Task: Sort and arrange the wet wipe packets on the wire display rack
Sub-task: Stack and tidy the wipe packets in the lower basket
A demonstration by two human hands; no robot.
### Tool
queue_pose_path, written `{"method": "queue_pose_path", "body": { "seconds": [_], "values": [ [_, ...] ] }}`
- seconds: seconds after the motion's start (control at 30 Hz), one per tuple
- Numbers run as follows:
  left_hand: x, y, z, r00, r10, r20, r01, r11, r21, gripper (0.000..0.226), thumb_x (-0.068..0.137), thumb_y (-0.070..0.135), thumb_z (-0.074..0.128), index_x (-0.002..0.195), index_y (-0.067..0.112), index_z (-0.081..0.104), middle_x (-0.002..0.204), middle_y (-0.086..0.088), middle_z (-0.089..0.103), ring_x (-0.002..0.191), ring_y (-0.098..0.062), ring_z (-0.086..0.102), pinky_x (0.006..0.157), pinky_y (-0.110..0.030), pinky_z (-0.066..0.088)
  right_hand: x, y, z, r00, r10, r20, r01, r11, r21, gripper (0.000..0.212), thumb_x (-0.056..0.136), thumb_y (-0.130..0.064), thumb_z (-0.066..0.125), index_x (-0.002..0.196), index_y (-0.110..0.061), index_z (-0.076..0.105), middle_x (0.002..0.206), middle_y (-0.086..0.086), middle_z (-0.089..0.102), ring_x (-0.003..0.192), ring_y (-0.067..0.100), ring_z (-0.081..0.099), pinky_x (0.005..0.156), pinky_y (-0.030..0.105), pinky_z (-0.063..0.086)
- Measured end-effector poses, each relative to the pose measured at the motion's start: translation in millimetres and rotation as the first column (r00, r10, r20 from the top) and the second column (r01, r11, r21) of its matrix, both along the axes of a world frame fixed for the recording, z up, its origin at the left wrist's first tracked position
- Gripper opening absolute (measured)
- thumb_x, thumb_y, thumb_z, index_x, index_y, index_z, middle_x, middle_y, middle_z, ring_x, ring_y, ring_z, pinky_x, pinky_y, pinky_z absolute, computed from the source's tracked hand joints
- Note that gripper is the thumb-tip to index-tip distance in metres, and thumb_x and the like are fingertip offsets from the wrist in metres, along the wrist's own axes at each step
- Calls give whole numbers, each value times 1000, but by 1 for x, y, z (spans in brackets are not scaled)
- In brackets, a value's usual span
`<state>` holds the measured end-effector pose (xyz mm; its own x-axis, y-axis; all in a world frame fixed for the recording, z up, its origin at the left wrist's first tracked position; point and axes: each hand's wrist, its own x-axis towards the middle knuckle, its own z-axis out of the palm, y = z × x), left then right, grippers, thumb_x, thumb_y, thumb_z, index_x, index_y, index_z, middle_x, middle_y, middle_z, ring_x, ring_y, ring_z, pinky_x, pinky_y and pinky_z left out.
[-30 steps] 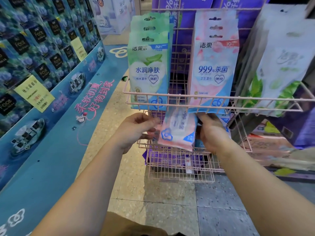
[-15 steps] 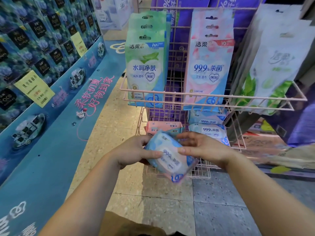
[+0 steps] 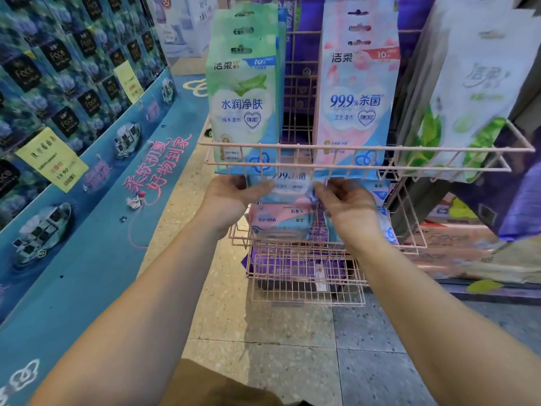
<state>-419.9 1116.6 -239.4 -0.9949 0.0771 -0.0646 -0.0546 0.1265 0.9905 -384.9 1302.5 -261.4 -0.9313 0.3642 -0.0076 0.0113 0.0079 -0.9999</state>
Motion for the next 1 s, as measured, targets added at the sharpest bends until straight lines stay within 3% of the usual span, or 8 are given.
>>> {"method": "queue_pose_path", "body": {
  "seconds": [0.1, 0.27, 0.33, 0.47, 0.57, 0.73, 0.87, 1.0],
  "values": [
    [-18, 13, -7, 999, 29, -41, -33, 995, -93, 20, 81, 7, 72, 100, 11, 65, 86, 4, 67, 65, 10, 65, 66, -9, 52, -23, -2, -11, 998, -51, 47, 42, 983, 181, 17, 87, -25, 68, 77, -15, 58, 80, -3, 66, 74, 14, 59, 68, 18, 42],
    [-35, 15, -45, 999, 26, -19, -31, 924, -380, 19, 79, 16, 73, 94, 18, 64, 105, -7, 71, 98, -28, 67, 92, -43, 53, -29, -1, -38, 967, 60, 248, -194, 805, 561, 41, 97, -37, 47, 132, -18, 56, 133, 3, 61, 120, 19, 56, 86, 13, 37],
    [-33, 14, -50, 1000, 19, -19, -25, 922, -385, 14, 81, 16, 71, 83, 24, 60, 101, -5, 70, 96, -26, 67, 90, -42, 54, -30, 0, -38, 954, 92, 287, -236, 819, 523, 46, 99, -36, 41, 142, -18, 44, 147, 2, 47, 135, 20, 43, 105, 21, 31],
    [-31, 5, -45, 997, -70, 19, 72, 983, -169, 30, 87, -1, 62, 110, 19, 60, 101, 2, 66, 81, -1, 63, 70, -13, 55, -28, 2, -36, 938, 202, 281, -289, 905, 313, 47, 100, -32, 40, 146, -21, 37, 149, -3, 43, 138, 16, 39, 112, 31, 32],
    [-29, 0, -44, 986, -157, 48, 162, 979, -124, 45, 88, -1, 61, 131, 11, 52, 120, 1, 63, 99, -8, 62, 88, -24, 53, -23, 2, -37, 926, 276, 258, -327, 928, 177, 52, 100, -23, 44, 149, -22, 29, 152, -4, 38, 138, 10, 37, 111, 24, 29],
    [-24, -11, -41, 983, -176, 58, 181, 846, -501, 70, 82, 41, 69, 143, 21, 41, 145, 5, 46, 132, -16, 43, 109, -30, 34, -17, 9, -31, 892, 327, 313, -370, 925, 86, 62, 93, -25, 58, 148, -16, 30, 148, -3, 44, 133, 11, 42, 116, 33, 26],
    [-15, -15, -43, 974, -226, -24, 91, 486, -869, 68, 81, 68, 51, 135, 28, 46, 140, 4, 52, 143, -18, 24, 115, -44, 4, -21, 2, -29, 869, 297, 394, -359, 929, 91, 53, 77, -49, 65, 124, -26, 55, 124, -5, 66, 115, 15, 59, 110, 41, 38],
    [-11, -11, -57, 965, -234, 118, 231, 546, -805, 83, 66, 84, 35, 132, 36, 49, 137, 2, 55, 147, -18, 14, 115, -52, -10, -23, -6, -28, 857, 343, 383, -418, 900, 128, 33, 81, -45, 66, 109, -28, 62, 111, -6, 70, 100, 11, 65, 94, 31, 49]
  ]
}}
